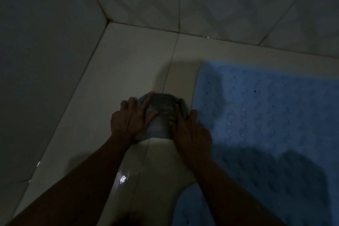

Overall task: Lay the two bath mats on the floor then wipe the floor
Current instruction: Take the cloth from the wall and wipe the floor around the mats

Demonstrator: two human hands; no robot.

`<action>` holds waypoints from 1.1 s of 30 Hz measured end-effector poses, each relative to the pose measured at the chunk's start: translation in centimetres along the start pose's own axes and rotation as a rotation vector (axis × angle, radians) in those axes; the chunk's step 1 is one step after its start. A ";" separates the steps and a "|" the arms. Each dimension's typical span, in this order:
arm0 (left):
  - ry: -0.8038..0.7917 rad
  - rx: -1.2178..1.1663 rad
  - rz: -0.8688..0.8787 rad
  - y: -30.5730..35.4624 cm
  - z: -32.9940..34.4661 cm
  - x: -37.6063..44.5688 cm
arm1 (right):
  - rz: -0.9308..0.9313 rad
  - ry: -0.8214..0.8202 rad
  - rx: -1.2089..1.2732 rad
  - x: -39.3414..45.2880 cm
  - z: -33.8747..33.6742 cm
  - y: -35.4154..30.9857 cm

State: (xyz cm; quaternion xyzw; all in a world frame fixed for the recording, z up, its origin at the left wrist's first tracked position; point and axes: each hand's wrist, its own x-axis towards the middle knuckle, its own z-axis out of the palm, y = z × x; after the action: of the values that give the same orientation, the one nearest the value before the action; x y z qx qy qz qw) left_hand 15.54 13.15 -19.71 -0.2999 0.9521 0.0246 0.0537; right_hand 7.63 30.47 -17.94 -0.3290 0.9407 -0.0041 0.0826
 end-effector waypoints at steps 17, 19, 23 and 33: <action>-0.029 -0.090 0.066 2.6 -1.2 11.4 | 0.170 -0.094 -0.007 10.6 -2.0 1.0; -0.031 -0.076 0.067 2.8 -1.3 12.2 | 0.166 -0.121 -0.039 11.6 -2.5 0.9; -0.046 -0.016 0.103 3.2 -1.8 13.6 | 0.188 -0.118 -0.089 13.0 -3.0 0.6; -0.019 -0.096 0.071 4.5 -2.1 18.6 | 0.176 -0.127 -0.037 18.3 -2.8 2.7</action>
State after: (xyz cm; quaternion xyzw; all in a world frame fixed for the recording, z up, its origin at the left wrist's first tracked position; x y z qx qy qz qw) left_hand -2.36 6.13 -19.76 -0.2681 0.9593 0.0752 0.0475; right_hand -8.56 21.11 -18.12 -0.2461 0.9588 0.0413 0.1360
